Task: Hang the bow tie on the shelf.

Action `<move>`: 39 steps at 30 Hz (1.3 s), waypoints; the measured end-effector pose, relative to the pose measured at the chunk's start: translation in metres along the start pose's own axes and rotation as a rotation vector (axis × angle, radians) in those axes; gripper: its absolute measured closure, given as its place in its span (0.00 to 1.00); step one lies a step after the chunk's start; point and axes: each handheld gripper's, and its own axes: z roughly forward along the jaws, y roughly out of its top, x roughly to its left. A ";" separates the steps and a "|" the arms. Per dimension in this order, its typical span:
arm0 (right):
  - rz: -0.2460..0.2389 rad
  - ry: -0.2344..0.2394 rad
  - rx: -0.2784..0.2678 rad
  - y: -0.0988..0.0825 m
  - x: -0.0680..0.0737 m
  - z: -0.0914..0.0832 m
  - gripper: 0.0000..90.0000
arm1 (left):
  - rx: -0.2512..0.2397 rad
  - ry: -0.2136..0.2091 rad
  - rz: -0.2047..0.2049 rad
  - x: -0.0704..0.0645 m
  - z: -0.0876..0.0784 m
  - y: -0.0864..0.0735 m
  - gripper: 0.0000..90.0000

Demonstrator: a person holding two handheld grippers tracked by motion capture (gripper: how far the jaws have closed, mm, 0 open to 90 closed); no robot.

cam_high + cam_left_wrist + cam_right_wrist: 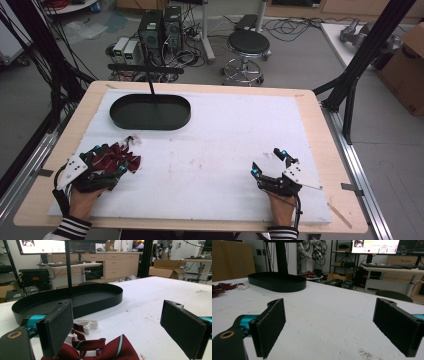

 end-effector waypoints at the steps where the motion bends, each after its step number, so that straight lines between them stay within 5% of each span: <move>1: 0.000 -0.002 0.001 0.000 0.000 0.000 0.11 | -0.003 0.003 0.001 0.000 0.000 0.000 0.13; 25: 0.003 -0.017 0.005 0.000 0.000 0.000 0.11 | 0.025 -0.005 0.007 0.000 0.002 0.002 0.13; 39: 0.005 -0.017 0.004 0.000 0.000 0.000 0.11 | 0.029 0.014 0.029 0.010 0.000 0.028 0.13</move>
